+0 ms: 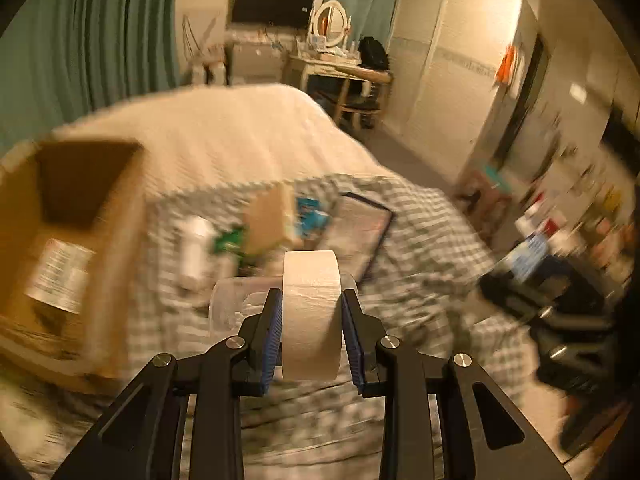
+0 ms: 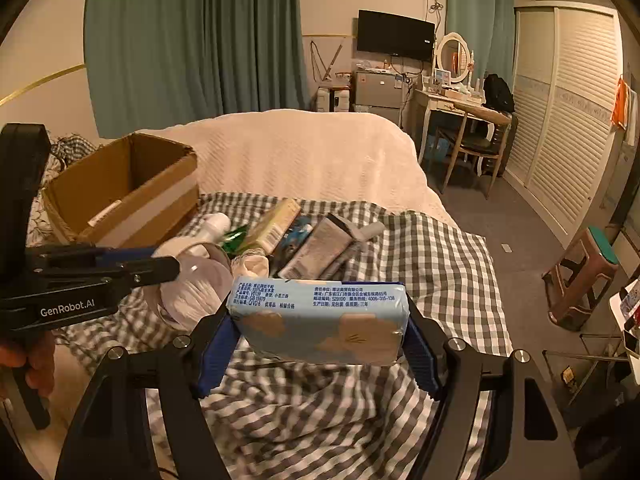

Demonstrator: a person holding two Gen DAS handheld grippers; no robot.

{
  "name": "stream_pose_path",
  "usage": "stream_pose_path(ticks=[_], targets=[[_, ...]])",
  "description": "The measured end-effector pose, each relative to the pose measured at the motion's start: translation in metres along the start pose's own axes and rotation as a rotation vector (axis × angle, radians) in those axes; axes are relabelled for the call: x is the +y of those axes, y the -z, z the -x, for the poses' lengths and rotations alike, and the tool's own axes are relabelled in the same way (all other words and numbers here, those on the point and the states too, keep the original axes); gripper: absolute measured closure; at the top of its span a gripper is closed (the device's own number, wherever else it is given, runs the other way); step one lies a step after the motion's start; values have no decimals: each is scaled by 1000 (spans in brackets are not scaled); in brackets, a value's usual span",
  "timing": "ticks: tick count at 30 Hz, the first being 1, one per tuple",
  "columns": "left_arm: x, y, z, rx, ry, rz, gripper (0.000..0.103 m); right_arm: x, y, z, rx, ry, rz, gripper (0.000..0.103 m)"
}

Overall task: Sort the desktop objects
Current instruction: 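Carry the tape roll into the box with the left gripper while the right carries a tissue pack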

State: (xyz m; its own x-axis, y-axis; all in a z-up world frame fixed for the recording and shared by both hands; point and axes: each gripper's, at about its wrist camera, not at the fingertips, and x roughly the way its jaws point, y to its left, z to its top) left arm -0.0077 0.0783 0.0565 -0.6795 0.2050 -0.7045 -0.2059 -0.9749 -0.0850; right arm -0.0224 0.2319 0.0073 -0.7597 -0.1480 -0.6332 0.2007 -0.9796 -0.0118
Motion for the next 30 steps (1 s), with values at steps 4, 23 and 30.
stream_pose_path(ticks=[4, 23, 30], targets=[[11, 11, 34, -44, 64, -57, 74, 27, -1, 16, 3, 16, 14, 30], [74, 12, 87, -60, -10, 38, 74, 83, 6, 23, 19, -25, -36, 30], [135, -12, 106, -118, -86, 83, 74, 134, -41, 33, -30, -111, 58, 30]])
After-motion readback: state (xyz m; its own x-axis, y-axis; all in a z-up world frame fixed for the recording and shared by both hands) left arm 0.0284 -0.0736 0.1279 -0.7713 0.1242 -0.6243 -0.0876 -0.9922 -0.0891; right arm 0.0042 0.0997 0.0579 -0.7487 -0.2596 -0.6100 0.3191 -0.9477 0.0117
